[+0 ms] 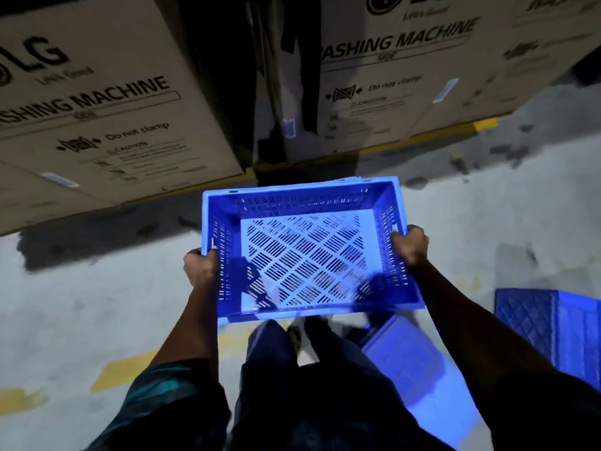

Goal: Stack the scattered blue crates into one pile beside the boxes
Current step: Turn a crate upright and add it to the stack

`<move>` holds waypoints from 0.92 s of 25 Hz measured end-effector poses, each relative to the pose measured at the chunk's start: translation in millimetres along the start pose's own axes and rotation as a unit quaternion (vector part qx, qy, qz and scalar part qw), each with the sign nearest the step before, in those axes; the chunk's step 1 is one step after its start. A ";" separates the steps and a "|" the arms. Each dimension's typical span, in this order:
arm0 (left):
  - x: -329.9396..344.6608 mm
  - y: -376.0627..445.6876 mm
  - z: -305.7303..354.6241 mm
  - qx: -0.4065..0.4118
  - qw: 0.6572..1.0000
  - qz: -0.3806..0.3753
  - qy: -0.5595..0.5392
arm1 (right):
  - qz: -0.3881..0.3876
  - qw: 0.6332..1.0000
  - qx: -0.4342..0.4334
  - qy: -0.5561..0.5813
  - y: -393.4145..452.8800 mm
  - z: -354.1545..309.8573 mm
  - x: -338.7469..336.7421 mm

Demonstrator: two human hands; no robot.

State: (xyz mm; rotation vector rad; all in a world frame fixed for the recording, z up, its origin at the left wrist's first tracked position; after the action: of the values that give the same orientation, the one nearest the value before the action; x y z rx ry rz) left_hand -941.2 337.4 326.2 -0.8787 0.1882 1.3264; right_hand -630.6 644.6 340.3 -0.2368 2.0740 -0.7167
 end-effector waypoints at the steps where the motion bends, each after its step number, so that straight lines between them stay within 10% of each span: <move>1: 13.5 8.3 3.1 -0.007 1.000 -0.008 0.005 | -0.007 1.000 0.004 -0.008 15.8 -8.1 3.1; 23: 147.7 160.4 -1.3 -0.095 0.990 -0.098 -0.021 | -0.072 0.996 -0.009 -0.059 172.3 -78.3 105.4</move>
State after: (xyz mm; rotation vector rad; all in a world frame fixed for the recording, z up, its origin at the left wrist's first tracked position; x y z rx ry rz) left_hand -1042.9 446.2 166.9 -1.0025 -0.0568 1.1908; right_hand -737.5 771.6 201.1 -0.4326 1.9655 -0.7529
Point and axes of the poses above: each hand's wrist, its own y-axis towards the middle knuckle, its own x-axis out of the palm, z = x × y, the point moved 1 cm from there along y, towards the middle knuckle, and after that the axes turned 8 degrees about x, right-handed, at the moved point
